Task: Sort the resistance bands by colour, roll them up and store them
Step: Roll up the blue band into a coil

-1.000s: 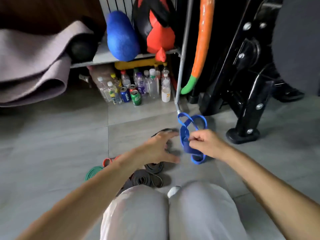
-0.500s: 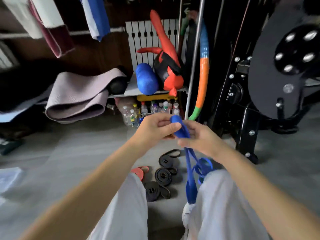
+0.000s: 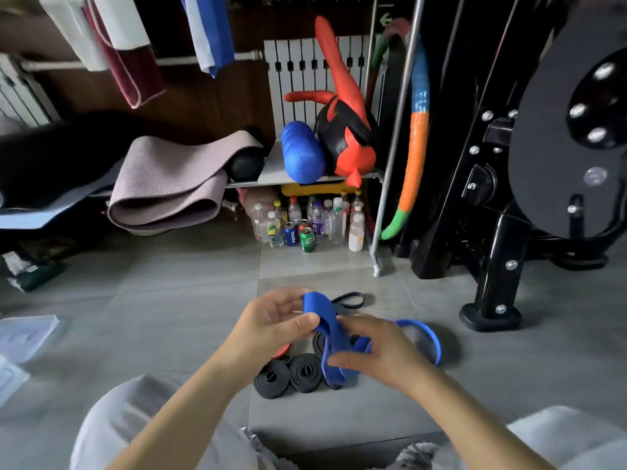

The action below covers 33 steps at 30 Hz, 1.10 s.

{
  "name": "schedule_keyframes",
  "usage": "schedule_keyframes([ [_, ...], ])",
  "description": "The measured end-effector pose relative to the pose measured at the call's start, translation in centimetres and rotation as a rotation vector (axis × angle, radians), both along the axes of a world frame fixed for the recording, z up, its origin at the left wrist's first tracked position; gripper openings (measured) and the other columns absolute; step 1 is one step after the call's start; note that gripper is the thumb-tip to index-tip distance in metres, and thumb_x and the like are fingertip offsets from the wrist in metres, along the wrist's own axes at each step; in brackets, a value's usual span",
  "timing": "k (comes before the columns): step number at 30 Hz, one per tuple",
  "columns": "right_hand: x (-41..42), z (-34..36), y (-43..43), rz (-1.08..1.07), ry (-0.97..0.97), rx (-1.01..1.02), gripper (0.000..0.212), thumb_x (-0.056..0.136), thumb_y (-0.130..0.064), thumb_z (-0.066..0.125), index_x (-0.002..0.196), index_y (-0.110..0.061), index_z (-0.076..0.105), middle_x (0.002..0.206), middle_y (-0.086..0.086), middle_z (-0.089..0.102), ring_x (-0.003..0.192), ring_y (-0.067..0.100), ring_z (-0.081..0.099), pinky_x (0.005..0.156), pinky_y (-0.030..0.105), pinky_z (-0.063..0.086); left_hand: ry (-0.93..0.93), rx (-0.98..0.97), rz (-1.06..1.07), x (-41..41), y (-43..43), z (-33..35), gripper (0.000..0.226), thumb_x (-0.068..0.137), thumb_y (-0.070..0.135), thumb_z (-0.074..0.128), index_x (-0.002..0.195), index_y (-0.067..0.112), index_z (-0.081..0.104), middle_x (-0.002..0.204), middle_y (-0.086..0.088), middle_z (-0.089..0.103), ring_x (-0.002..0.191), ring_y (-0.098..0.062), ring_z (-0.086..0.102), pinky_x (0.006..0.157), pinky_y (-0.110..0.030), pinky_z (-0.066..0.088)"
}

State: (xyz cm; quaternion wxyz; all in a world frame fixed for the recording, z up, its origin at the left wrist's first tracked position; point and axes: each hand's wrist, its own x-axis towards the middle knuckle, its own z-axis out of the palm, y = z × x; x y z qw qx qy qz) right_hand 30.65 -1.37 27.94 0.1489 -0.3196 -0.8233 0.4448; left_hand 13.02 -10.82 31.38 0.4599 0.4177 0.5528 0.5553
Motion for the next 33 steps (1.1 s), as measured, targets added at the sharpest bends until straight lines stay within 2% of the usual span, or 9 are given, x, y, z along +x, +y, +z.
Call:
schedule_keyframes([
  [5,-0.7,-0.5,-0.8,-0.078,0.120,-0.092,0.025,0.072,-0.034,0.077,0.085,-0.048,0.061,0.096,-0.013,0.068,0.097,-0.004,0.059,0.090,0.022,0.046,-0.152,0.012,-0.032,0.3,-0.3,-0.5,0.053,0.056,0.022,0.077,0.103,0.006,0.061,0.096,-0.015,0.070,0.086,-0.028,0.067,0.075,-0.036,0.057],
  [9,0.2,-0.6,-0.5,-0.100,0.203,-0.149,0.033,0.060,-0.035,0.084,0.086,-0.038,0.065,0.088,-0.003,0.070,0.085,0.014,0.064,0.079,0.029,0.049,-0.154,-0.057,-0.023,-1.0,-1.2,-1.7,0.058,0.060,0.027,0.073,0.110,0.003,0.059,0.102,-0.017,0.068,0.092,-0.031,0.065,0.079,-0.037,0.056],
  [13,0.8,-0.5,0.1,-0.086,0.059,-0.009,0.028,0.068,-0.025,0.082,0.073,-0.046,0.065,0.079,-0.003,0.065,0.069,0.010,0.057,0.068,0.026,0.047,0.471,-0.220,-0.043,-1.7,-1.8,-3.0,0.043,0.064,0.038,0.065,0.107,0.032,0.063,0.092,0.009,0.066,0.083,-0.004,0.059,0.081,-0.029,0.050],
  [16,0.3,-1.0,-0.4,-0.010,-0.149,0.124,0.014,0.070,-0.034,0.077,0.080,-0.033,0.067,0.075,-0.006,0.060,0.065,0.007,0.055,0.062,0.026,0.045,0.918,-0.141,-0.073,-0.8,-1.9,-2.0,0.056,0.072,0.032,0.068,0.125,0.033,0.052,0.108,0.021,0.051,0.093,0.000,0.051,0.083,-0.010,0.039],
  [21,-0.6,-0.1,-1.6,0.016,-0.094,0.061,0.010,0.069,-0.030,0.073,0.071,-0.023,0.066,0.073,0.001,0.056,0.062,0.019,0.058,0.053,0.039,0.053,1.279,-0.208,-0.248,0.8,-1.0,-3.0,0.064,0.066,0.055,0.069,0.120,0.025,0.055,0.123,0.003,0.058,0.110,-0.018,0.053,0.092,-0.032,0.042],
  [24,0.1,0.8,-1.7,0.001,-0.005,-0.004,0.015,0.063,-0.030,0.079,0.073,-0.026,0.068,0.077,0.002,0.061,0.066,0.018,0.059,0.063,0.039,0.053,1.060,-0.159,-0.148,1.2,-1.0,-4.4,0.030,0.066,0.042,0.070,0.091,0.028,0.061,0.106,-0.001,0.067,0.098,-0.021,0.061,0.079,-0.037,0.048],
  [28,1.4,1.7,-1.7,-0.015,0.091,-0.140,0.024,0.065,-0.020,0.082,0.083,-0.031,0.070,0.082,-0.004,0.065,0.071,0.015,0.060,0.070,0.030,0.050,0.577,-0.153,-0.065,1.7,-1.8,-4.0,0.031,0.052,0.039,0.069,0.081,0.045,0.056,0.100,-0.008,0.069,0.056,-0.011,0.052,0.061,-0.037,0.049],
  [31,1.5,1.6,-1.7,-0.037,0.203,-0.276,0.030,0.063,-0.020,0.085,0.087,-0.032,0.073,0.081,-0.001,0.066,0.067,0.028,0.062,0.065,0.046,0.055,0.260,-0.085,-0.020,1.8,-2.4,-2.9,0.032,0.051,0.033,0.071,0.081,0.026,0.061,0.072,-0.009,0.068,0.052,-0.013,0.052,0.056,-0.033,0.045],
  [33,1.1,1.2,-2.0,-0.024,0.253,-0.286,0.034,0.061,-0.028,0.086,0.087,-0.044,0.072,0.081,-0.006,0.068,0.069,0.016,0.064,0.068,0.040,0.056,0.046,-0.025,-0.007,1.8,-2.6,-2.5,0.036,0.054,0.027,0.073,0.085,0.016,0.061,0.067,-0.003,0.067,0.058,-0.014,0.058,0.055,-0.026,0.048],
])
